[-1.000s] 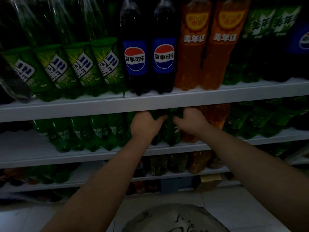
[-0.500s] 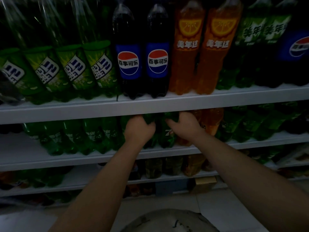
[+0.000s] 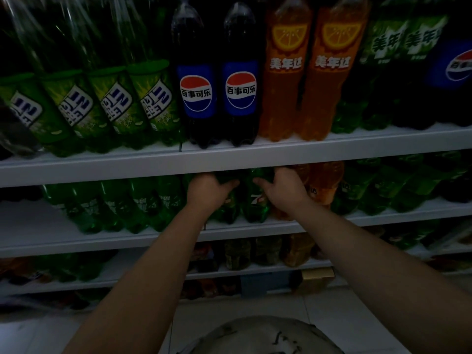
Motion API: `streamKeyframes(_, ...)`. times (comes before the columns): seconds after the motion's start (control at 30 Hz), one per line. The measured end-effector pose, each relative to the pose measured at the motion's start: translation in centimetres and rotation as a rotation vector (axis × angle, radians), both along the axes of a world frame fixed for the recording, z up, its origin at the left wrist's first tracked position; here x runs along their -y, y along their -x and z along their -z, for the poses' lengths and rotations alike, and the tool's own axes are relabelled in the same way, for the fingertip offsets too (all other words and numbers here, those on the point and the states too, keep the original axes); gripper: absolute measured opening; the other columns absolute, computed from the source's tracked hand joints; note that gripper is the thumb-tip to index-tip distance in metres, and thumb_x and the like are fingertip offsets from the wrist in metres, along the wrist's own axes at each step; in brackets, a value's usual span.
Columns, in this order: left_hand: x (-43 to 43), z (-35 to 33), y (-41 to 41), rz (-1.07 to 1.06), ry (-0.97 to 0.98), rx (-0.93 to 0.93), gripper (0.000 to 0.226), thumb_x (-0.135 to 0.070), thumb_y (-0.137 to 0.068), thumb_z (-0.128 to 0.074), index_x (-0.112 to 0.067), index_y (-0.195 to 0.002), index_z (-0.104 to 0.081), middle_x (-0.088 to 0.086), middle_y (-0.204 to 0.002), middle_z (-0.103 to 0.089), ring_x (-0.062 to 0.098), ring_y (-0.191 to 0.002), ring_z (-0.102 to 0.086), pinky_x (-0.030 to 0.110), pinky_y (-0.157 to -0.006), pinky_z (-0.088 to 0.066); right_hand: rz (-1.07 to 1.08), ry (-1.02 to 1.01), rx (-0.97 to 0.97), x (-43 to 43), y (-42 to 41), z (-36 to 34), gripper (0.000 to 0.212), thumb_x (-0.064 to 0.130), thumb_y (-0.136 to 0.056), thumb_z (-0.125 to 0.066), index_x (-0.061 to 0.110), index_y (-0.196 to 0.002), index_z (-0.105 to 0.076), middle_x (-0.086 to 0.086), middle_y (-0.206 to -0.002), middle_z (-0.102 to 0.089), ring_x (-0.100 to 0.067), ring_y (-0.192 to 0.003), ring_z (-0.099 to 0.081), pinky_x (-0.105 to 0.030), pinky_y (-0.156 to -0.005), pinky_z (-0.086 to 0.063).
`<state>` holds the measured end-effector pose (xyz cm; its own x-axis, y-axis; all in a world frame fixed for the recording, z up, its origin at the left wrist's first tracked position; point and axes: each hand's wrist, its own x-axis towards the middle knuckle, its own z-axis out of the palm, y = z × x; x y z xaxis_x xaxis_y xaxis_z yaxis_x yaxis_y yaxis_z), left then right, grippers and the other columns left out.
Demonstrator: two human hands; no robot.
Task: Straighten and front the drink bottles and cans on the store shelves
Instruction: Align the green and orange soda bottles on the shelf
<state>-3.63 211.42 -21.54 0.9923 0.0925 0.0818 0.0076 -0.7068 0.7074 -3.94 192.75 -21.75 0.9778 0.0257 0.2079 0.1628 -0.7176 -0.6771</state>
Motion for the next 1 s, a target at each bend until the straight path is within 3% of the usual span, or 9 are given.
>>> streamKeyframes(0.1,0.4,0.4,0.7,-0.032,0.003,0.078,0.047,-0.039,-0.075,-0.076,-0.010,-0.108,-0.060,0.008,-0.094,-0.065,0.021,-0.084,-0.061,0.024,-0.071,-0.045,0.000,-0.007,0.081,0.2,1.1,0.4,0.046,0.033,-0.084,-0.067,0.009,-0.122,-0.054,-0.009,-0.108,-0.063,-0.022,-0.101,-0.057,-0.022,-0.079,-0.040)
streamKeyframes(0.17,1.0,1.3,2.3,-0.078,0.013,0.239,0.054,-0.029,-0.078,-0.075,-0.009,-0.123,-0.053,0.010,-0.109,-0.058,0.012,-0.089,-0.055,0.020,-0.075,-0.040,-0.018,-0.039,0.240,0.8,3.2,1.4,0.049,0.027,-0.086,-0.065,0.009,-0.129,-0.050,-0.004,-0.115,-0.056,-0.011,-0.109,-0.047,-0.012,-0.088,-0.033)
streamKeyframes(0.27,2.6,3.6,5.7,-0.096,0.039,0.416,0.055,-0.019,-0.083,-0.068,-0.014,-0.133,-0.046,0.006,-0.127,-0.045,0.005,-0.081,-0.053,0.020,-0.074,-0.042,0.022,-0.075,0.347,2.9,6.9,4.4,0.037,0.015,-0.088,-0.063,0.008,-0.123,-0.054,-0.004,-0.116,-0.056,-0.007,-0.109,-0.046,-0.005,-0.089,-0.029)
streamKeyframes(0.37,5.3,5.7,8.0,0.045,0.031,0.296,0.037,-0.022,-0.085,-0.067,-0.016,-0.120,-0.057,0.001,-0.110,-0.057,0.005,-0.073,-0.055,0.021,-0.069,-0.046,0.174,-0.096,0.198,6.9,9.2,7.3,0.025,0.015,-0.089,-0.061,0.010,-0.114,-0.060,-0.007,-0.111,-0.060,-0.020,-0.101,-0.056,-0.015,-0.077,-0.035)
streamKeyframes(0.5,10.0,6.0,8.9,0.140,0.009,0.226,0.026,-0.027,-0.086,-0.066,-0.013,-0.109,-0.066,0.002,-0.095,-0.066,0.010,-0.075,-0.058,0.026,-0.071,-0.050,0.395,-0.090,0.113,11.8,10.6,8.1,0.029,0.025,-0.090,-0.061,0.010,-0.114,-0.061,-0.009,-0.111,-0.060,-0.024,-0.101,-0.057,-0.021,-0.078,-0.036)
streamKeyframes(0.67,15.1,2.2,6.7,0.089,0.080,0.391,0.040,-0.030,-0.089,-0.060,-0.017,-0.126,-0.056,0.002,-0.113,-0.059,0.014,-0.088,-0.058,0.024,-0.074,-0.045,0.400,-0.108,0.222,15.2,7.9,3.8,0.049,0.042,-0.088,-0.060,0.012,-0.126,-0.055,-0.007,-0.122,-0.057,-0.018,-0.109,-0.052,-0.020,-0.084,-0.034)
streamKeyframes(0.77,17.1,0.1,5.1,0.005,0.063,0.414,0.035,-0.028,-0.088,-0.057,-0.016,-0.121,-0.055,0.004,-0.109,-0.055,0.019,-0.090,-0.056,0.025,-0.072,-0.042,0.369,-0.071,0.261,15.4,5.1,0.8,0.063,0.050,-0.085,-0.060,0.013,-0.134,-0.046,-0.007,-0.129,-0.051,-0.017,-0.115,-0.046,-0.016,-0.085,-0.030)
streamKeyframes(0.9,18.2,-0.3,3.5,0.009,-0.057,0.163,0.031,-0.026,-0.091,-0.051,-0.008,-0.116,-0.048,0.015,-0.113,-0.052,0.034,-0.100,-0.054,0.039,-0.081,-0.047,0.307,-0.008,0.163,15.0,3.3,0.2,0.074,0.059,-0.076,-0.064,0.015,-0.132,-0.044,-0.008,-0.126,-0.050,-0.024,-0.113,-0.050,-0.031,-0.084,-0.043)
streamKeyframes(1.0,18.3,-0.5,2.6,0.032,-0.046,0.071,0.035,-0.026,-0.094,-0.049,-0.006,-0.123,-0.045,0.018,-0.120,-0.050,0.036,-0.106,-0.052,0.039,-0.087,-0.044,0.277,0.027,0.084,14.6,2.6,0.4,0.081,0.067,-0.068,-0.065,0.016,-0.128,-0.046,-0.008,-0.122,-0.052,-0.026,-0.109,-0.053,-0.039,-0.082,-0.049)
